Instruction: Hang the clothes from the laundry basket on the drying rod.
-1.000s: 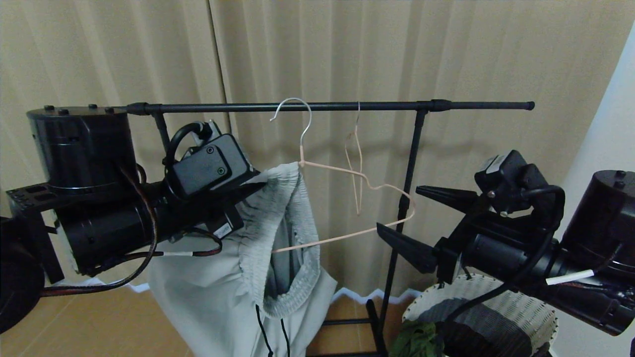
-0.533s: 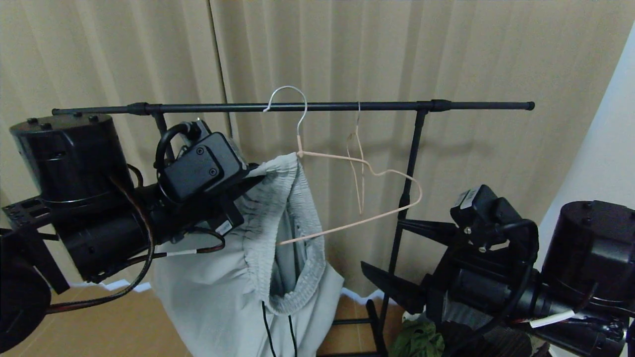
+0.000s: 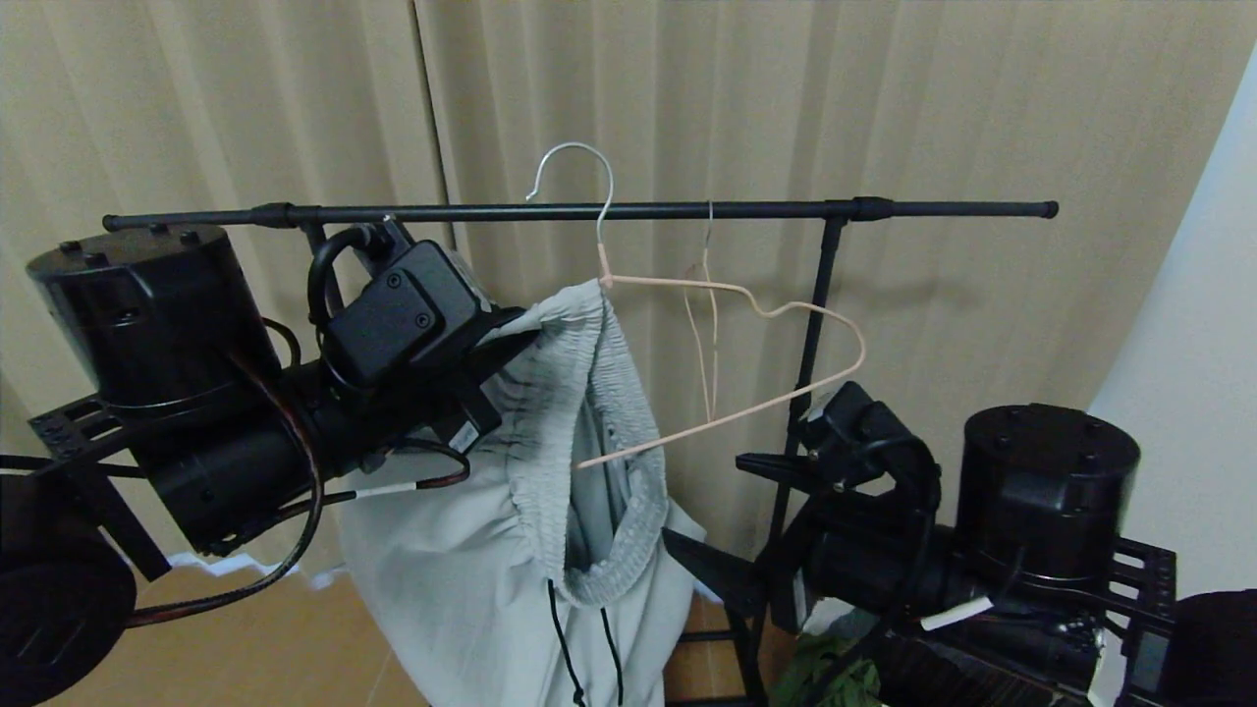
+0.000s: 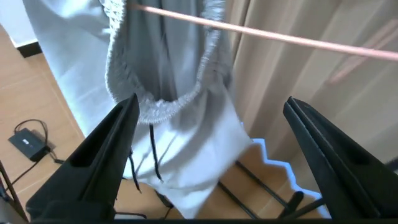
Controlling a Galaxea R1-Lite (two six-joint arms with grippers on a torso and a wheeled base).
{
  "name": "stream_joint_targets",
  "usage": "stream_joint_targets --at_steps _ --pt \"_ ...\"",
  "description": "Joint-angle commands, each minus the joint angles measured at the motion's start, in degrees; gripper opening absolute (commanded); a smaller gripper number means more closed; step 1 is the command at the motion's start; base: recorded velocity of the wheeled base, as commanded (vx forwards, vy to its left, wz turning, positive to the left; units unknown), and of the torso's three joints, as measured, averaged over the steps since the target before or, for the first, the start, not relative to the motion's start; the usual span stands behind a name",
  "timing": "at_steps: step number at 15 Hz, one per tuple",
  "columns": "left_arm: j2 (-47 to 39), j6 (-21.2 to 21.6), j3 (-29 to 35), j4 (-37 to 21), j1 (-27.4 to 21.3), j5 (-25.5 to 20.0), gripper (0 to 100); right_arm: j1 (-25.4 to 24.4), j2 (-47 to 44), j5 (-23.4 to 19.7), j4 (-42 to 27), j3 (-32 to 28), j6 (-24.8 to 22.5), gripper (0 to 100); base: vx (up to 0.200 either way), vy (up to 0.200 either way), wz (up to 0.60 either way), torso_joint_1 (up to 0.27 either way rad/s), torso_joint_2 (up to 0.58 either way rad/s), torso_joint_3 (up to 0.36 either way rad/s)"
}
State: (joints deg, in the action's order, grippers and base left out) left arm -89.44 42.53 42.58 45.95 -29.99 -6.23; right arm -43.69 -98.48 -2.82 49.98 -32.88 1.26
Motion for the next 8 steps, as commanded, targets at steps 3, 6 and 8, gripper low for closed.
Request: stream_joint_targets --at_steps 3,6,8 --pt "0.8 -0.9 0.0 0.0 -1.5 0.0 0 -1.7 -7.5 2.8 -0.1 -4.8 1.2 100 0.0 0.0 0.0 0.0 0.0 0.0" --pt "1.6 -0.9 0.1 0.0 -1.7 -0.1 0 -1.0 -8.6 3.5 -0.1 -4.8 1.6 100 0.0 0.0 0.0 0.0 0.0 0.0" --pt "1.9 -0.9 0.0 -0.1 -1.7 -0.2 0 -0.2 -8.8 4.0 -0.1 -4.8 1.6 100 0.0 0.0 0.0 0.0 0.0 0.0"
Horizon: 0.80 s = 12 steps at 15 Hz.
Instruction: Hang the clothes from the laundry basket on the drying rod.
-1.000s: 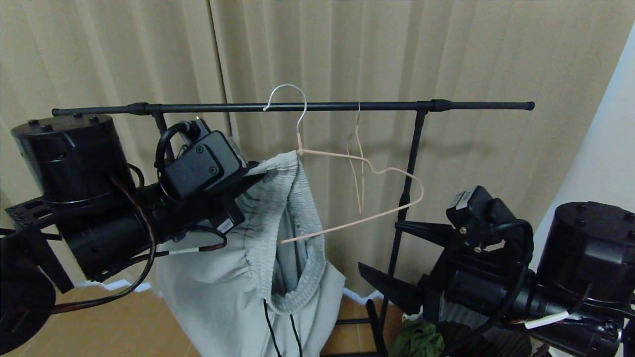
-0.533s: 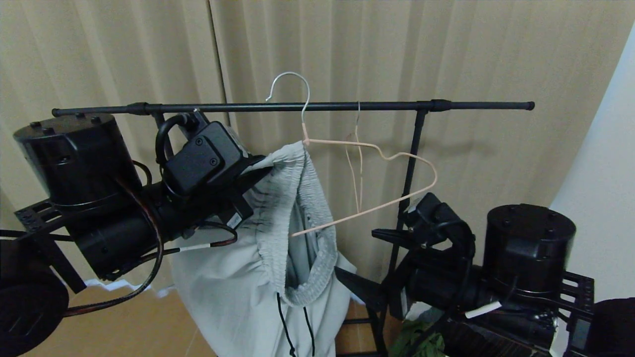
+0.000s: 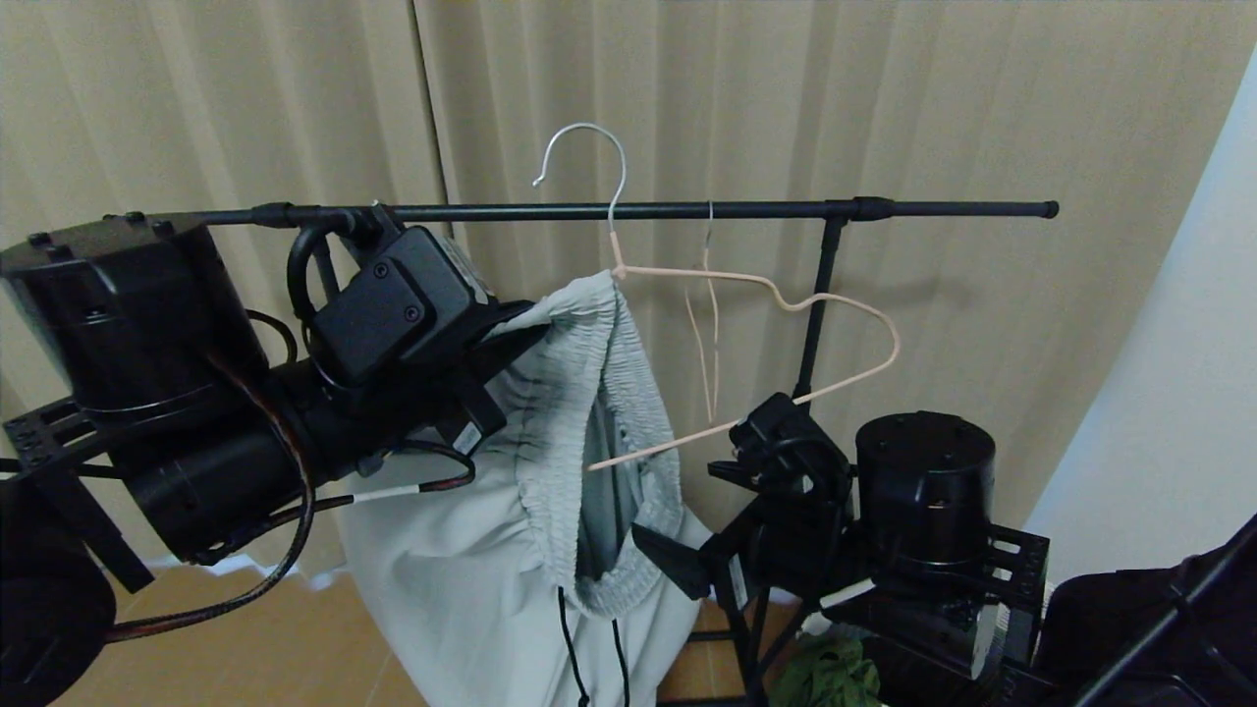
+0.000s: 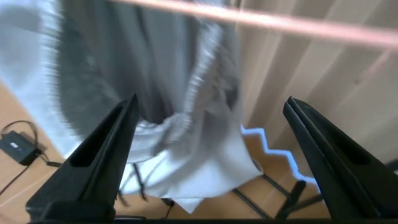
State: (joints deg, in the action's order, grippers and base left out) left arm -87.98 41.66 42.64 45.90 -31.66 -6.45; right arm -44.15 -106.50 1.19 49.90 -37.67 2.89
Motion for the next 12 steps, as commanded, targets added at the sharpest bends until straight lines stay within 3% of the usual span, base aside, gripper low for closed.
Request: stream_joint_targets --at_steps 1,2,7,12 --pt "0.5 0.0 -0.1 0.0 -0.1 0.0 0 0.6 -0.6 0.1 0.1 0.0 0.0 100 0.0 0.0 0.0 0.0 0.0 0.0" --pt "0.5 0.0 -0.1 0.0 -0.1 0.0 0 0.7 -0.6 0.2 0.1 0.1 0.0 0 0.0 0.0 0.0 0.0 0.0 0.0" --pt "0.6 0.2 -0.2 0.0 0.0 0.1 0 3.5 0.8 1.7 0.5 2.1 0.0 0 0.0 0.0 0.0 0.0 0.0 0.0" --pt "1.6 0.4 -1.4 0.0 0.3 0.0 0 10.6 4.1 1.7 0.6 4.2 -0.1 0 0.0 0.0 0.0 0.0 0.0 0.0"
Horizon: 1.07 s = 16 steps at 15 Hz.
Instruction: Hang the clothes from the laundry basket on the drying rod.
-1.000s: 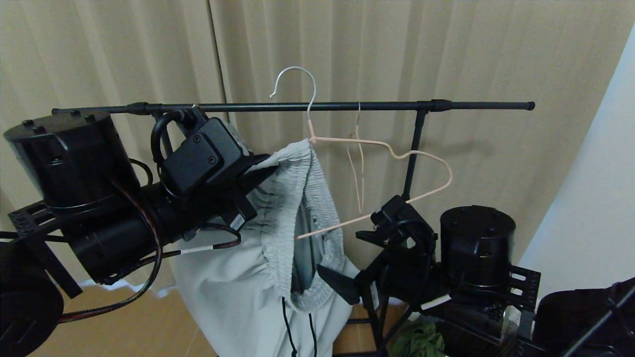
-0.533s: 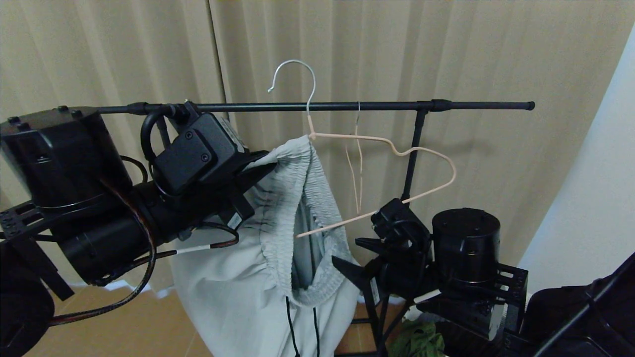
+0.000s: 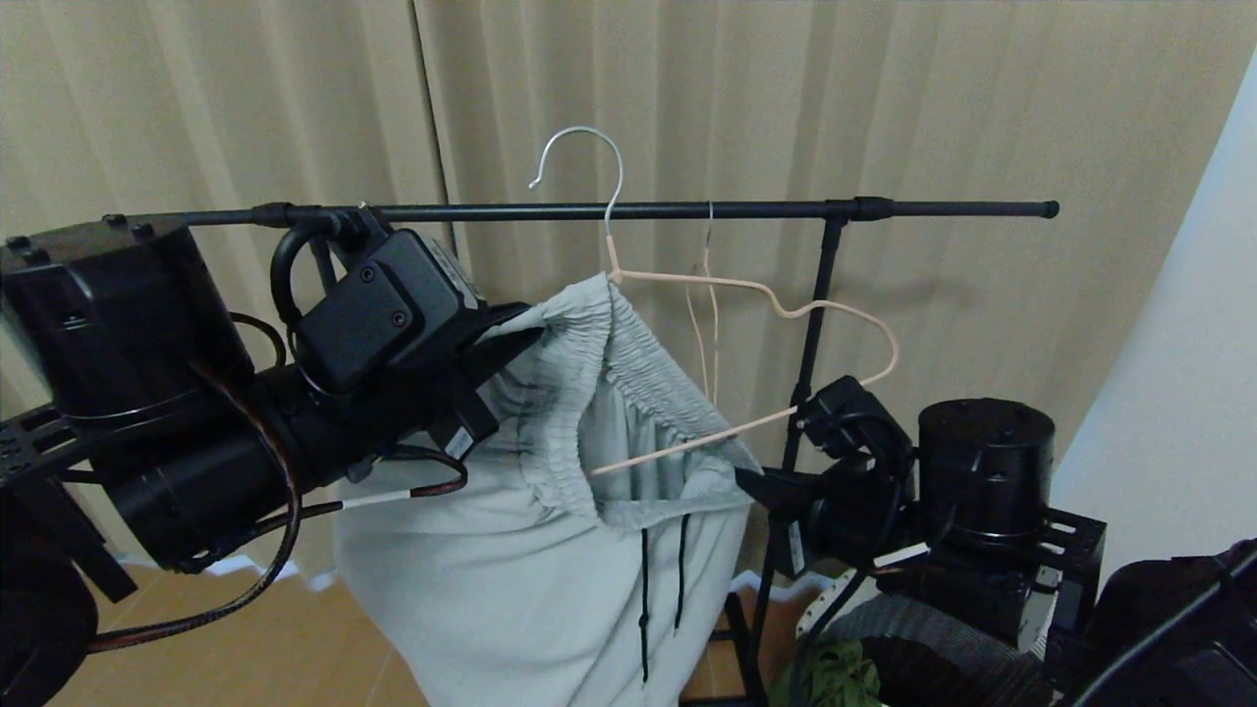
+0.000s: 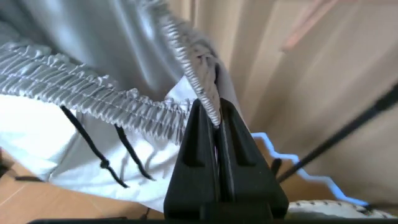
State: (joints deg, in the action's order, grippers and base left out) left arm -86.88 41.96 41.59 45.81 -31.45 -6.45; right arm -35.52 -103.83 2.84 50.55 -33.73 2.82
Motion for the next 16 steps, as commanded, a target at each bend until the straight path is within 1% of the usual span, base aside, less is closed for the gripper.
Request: stream_joint_targets --at_steps 1,4,6,7,8,11,13,14,15,16 --pt "0.7 0.1 -0.7 0.1 0.1 0.0 0 3.7 1.9 0.0 0.0 0.2 0.0 0 0.0 0.0 0.0 0.0 0.0 0.0" --pt "1.5 0.2 -1.7 0.1 0.2 -0.1 0 8.7 2.0 -0.2 0.0 -0.5 -0.1 0 0.0 0.0 0.0 0.0 0.0 0.0" --pt "2.5 0.3 -3.2 0.1 0.2 -0.1 0 11.2 2.0 -0.4 0.0 -1.2 -0.2 0 0.0 0.0 0.0 0.0 0.0 0.0" --pt "2.7 0.3 -3.5 0.1 0.2 -0.1 0 11.6 2.0 -0.5 -0.1 -1.3 -0.3 0 0.0 0.0 0.0 0.0 0.0 0.0" --pt "3.5 0.8 -5.2 0.1 0.2 -0.2 0 13.0 2.0 -0.5 -0.2 -2.0 -0.4 0 0.0 0.0 0.0 0.0 0.0 0.0" --pt "5.0 6.1 -8.7 0.1 0.3 -0.8 0 14.1 2.0 -0.6 -0.6 -3.7 -0.4 0 0.0 0.0 0.0 0.0 0.0 0.0" --pt "5.9 8.9 -9.2 0.0 0.3 -0.8 0 14.2 2.0 -0.6 -0.8 -4.0 -1.7 0 0.0 0.0 0.0 0.0 0.0 0.0" --pt "6.2 9.6 -9.4 0.0 0.3 -0.8 0 14.2 2.0 -0.6 -0.8 -4.0 -1.8 0 0.0 0.0 0.0 0.0 0.0 0.0" --pt "6.8 12.1 -10.5 -0.1 0.3 -0.8 0 14.2 2.0 -0.6 -1.0 -4.4 -2.2 0 0.0 0.0 0.0 0.0 0.0 0.0" --pt "6.9 12.7 -11.4 -0.2 0.3 -0.8 0 14.2 2.2 -0.6 -2.1 -4.9 -2.2 0 0.0 0.0 0.0 0.0 0.0 0.0"
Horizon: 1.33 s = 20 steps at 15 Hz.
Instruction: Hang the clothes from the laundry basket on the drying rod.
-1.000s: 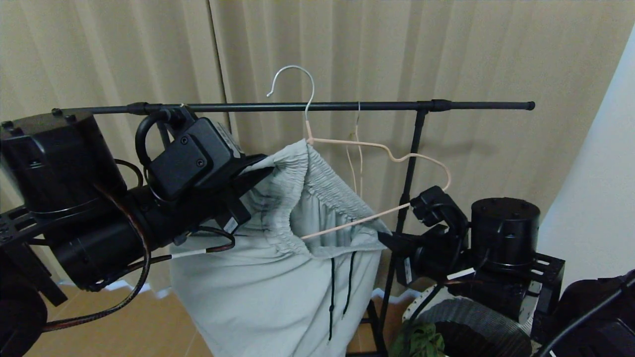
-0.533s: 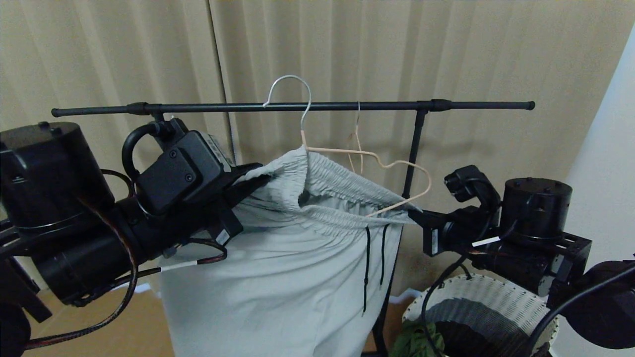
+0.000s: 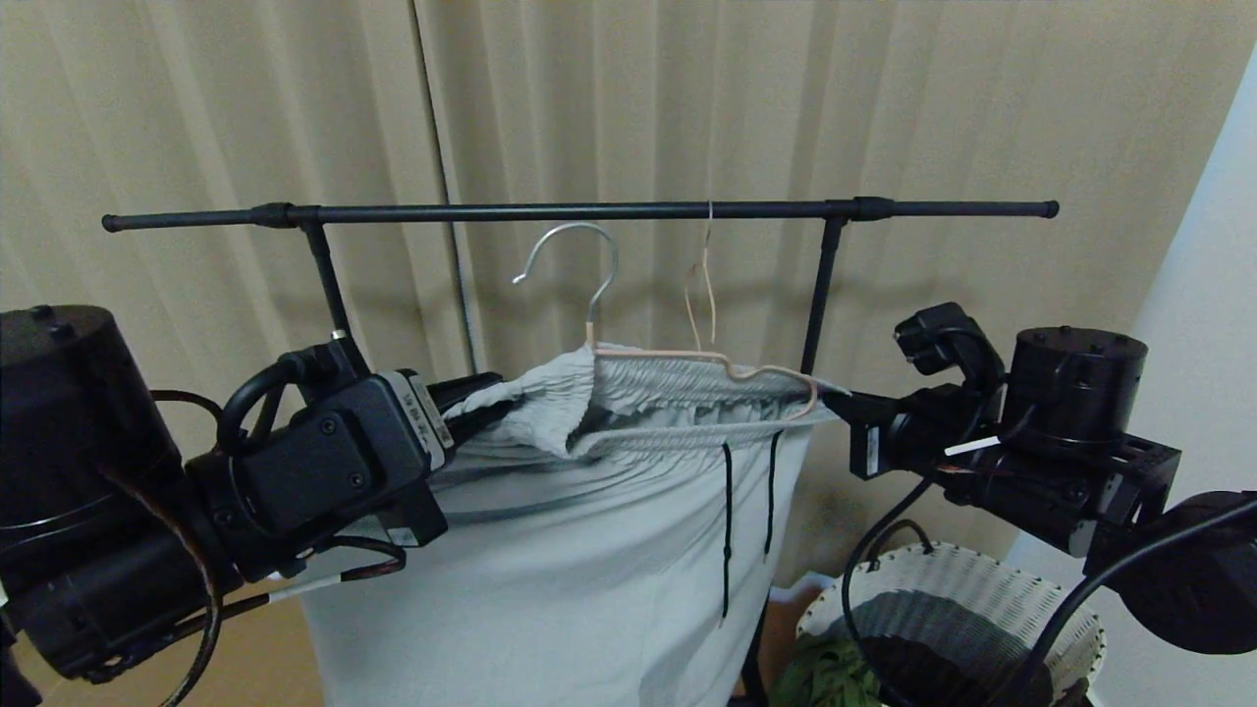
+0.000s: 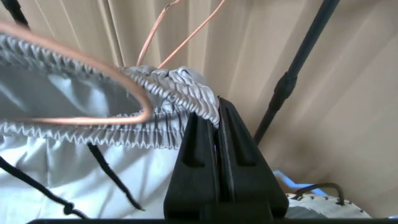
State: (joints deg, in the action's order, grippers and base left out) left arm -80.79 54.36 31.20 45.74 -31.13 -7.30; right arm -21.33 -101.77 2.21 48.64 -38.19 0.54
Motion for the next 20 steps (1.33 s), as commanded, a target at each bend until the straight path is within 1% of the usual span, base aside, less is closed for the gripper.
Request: stream_joint_targets --at_steps 1,4,7,9,10,11,12,13,14,15,16,18,20 --pt "0.8 0.4 -1.5 -0.1 0.0 0.0 0 0.0 0.3 0.1 -1.0 -0.8 -0.2 0 0.0 0.0 0.0 0.0 0.0 0.0" --pt "0.4 0.7 -2.5 -0.1 0.0 0.0 0 -0.6 2.7 0.1 -5.1 -2.9 -2.0 0 0.0 0.0 0.0 0.0 0.0 0.0" --pt "-1.0 0.7 -2.3 0.0 0.1 0.1 0 -3.8 6.1 0.1 -8.7 -3.0 -4.8 0 0.0 0.0 0.0 0.0 0.0 0.0" --pt "-2.5 0.4 -1.6 0.1 0.1 0.5 0 -8.0 8.8 0.1 -11.6 -2.5 -6.5 0 0.0 0.0 0.0 0.0 0.0 0.0" --pt "-3.5 0.3 -0.6 0.1 0.2 0.8 0 -11.8 10.6 0.2 -13.9 -2.8 -6.5 0 0.0 0.0 0.0 0.0 0.0 0.0" --pt "-4.1 0.1 0.3 0.1 0.6 2.1 0 -13.6 11.5 0.3 -15.9 -2.9 -6.6 0 0.0 0.0 0.0 0.0 0.0 0.0" --pt "-4.6 0.0 0.8 0.1 1.3 4.8 0 -14.8 12.0 0.4 -17.0 -2.9 -7.0 0 0.0 0.0 0.0 0.0 0.0 0.0" --pt "-4.6 -1.2 1.1 0.1 1.3 7.0 0 -15.4 12.2 0.5 -17.2 -2.4 -8.3 0 0.0 0.0 0.0 0.0 0.0 0.0" --pt "-4.8 -2.7 1.1 0.1 1.2 7.7 0 -15.7 12.2 0.6 -17.2 -2.2 -9.1 0 0.0 0.0 0.0 0.0 0.0 0.0" --pt "-5.2 -5.5 1.6 0.1 1.0 8.9 0 -16.5 12.2 0.6 -17.0 -2.0 -9.9 0 0.0 0.0 0.0 0.0 0.0 0.0" --pt "-5.3 -6.6 1.7 0.1 1.0 9.6 0 -17.2 12.2 0.6 -16.9 -2.0 -10.2 0 0.0 0.0 0.0 0.0 0.0 0.0" --pt "-5.3 -7.9 1.9 0.1 0.9 9.6 0 -18.5 12.0 0.6 -16.9 -2.1 -10.2 0 0.0 0.0 0.0 0.0 0.0 0.0" --pt "-5.3 -8.1 2.0 0.2 0.7 9.5 0 -18.7 11.9 0.6 -16.9 -1.9 -11.0 0 0.0 0.0 0.0 0.0 0.0 0.0"
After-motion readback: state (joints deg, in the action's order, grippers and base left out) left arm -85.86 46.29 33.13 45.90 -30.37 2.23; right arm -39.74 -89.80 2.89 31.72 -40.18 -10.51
